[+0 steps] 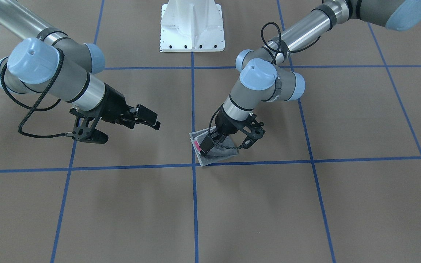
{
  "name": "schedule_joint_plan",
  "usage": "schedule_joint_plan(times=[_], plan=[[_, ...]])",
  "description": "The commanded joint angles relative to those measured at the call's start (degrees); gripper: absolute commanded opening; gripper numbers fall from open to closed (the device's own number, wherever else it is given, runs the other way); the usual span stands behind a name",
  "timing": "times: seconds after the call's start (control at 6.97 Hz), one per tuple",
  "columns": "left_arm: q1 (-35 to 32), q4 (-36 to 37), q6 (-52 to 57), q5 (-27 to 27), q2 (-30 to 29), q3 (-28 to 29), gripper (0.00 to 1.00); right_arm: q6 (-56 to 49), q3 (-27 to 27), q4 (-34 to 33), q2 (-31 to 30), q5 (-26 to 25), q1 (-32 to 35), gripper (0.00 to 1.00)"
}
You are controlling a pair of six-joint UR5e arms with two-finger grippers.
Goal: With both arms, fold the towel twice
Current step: 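Press the folded towel down with the left gripper and open it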
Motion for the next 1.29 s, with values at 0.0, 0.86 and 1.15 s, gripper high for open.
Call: schedule_joint_plan(times=[0.0,0.86,1.15], plan=[[-0.01,-0.3,0.03,0.07,-2.75,3.21,1.0,0.0,0.06,0.0,-0.1,-0.01,0.0,1.0],[-2.2,-5.22,0.12,1.83,-7.24,12.09,1.0,-0.09,-0.03,0.0,-0.28,-0.01,0.0,1.0],[-2.38,-5.31,0.2,1.83,-8.49,14.22,1.0,-0.09,-0.29,0.0,-0.28,-0.01,0.0,1.0]])
